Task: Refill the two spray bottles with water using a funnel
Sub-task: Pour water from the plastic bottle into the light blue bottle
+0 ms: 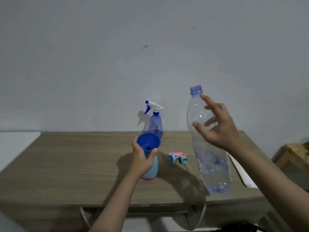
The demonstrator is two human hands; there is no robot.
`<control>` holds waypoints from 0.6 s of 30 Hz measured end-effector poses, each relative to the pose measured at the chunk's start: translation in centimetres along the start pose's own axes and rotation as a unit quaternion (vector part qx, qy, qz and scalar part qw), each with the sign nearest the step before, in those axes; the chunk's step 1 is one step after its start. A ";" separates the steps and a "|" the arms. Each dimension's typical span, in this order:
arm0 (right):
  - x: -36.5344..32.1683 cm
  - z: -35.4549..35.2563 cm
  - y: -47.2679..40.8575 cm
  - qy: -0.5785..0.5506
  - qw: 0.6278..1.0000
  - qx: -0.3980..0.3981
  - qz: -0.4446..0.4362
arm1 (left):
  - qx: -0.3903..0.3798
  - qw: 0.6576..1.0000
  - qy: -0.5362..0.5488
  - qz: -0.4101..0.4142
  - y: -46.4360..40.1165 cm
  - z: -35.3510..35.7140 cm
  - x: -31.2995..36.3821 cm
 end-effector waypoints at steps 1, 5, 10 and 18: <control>0.4 -0.5 -0.2 0.007 1.000 0.024 0.008 | 0.001 1.000 0.001 -0.002 0.0 0.0 0.0; 2.7 -1.5 -0.5 0.034 0.994 0.097 0.030 | 0.000 1.000 0.003 -0.007 0.0 0.0 0.0; 6.3 -0.1 0.3 0.043 0.989 0.132 0.055 | 0.001 1.000 0.000 -0.019 0.0 0.1 -0.2; 9.9 2.1 2.2 0.021 0.980 0.176 0.090 | 0.007 1.000 -0.001 -0.031 -0.1 0.0 -0.3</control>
Point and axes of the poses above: each hand's wrist, its own y-axis away from the middle knuckle, its own z-axis out of the palm, x = y × z, the point moved 6 cm from there along -y, towards the middle knuckle, and after that the axes turned 5 degrees about -x, right-handed, at the moved point
